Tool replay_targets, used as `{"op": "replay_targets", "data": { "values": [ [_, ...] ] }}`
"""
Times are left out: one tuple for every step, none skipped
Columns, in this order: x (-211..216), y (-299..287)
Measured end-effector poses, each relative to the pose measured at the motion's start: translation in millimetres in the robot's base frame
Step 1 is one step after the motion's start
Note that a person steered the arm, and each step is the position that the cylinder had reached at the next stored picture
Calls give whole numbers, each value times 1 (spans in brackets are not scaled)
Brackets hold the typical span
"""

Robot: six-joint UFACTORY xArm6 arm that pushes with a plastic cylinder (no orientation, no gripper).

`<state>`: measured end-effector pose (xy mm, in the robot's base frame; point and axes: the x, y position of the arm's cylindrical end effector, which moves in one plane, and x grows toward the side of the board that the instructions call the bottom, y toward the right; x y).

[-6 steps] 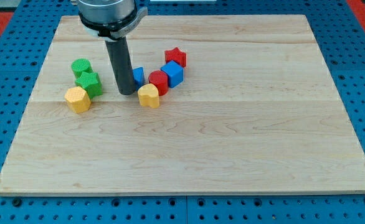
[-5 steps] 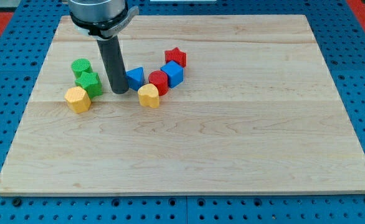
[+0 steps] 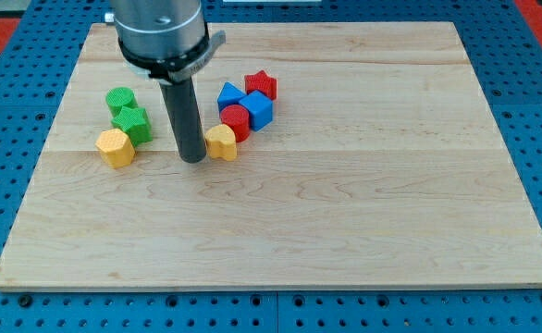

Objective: Push the yellow heart into the yellow hexagon

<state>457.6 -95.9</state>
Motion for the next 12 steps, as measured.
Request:
{"op": "replay_targets", "data": {
  "values": [
    [1,23],
    [3,56],
    [-2,86],
    [-22,86],
    [-31,86],
    [-43,84],
    [-44,64],
    [-44,43],
    [-42,43],
    [-40,37],
    [-24,36],
    [-15,7]
  ]
}}
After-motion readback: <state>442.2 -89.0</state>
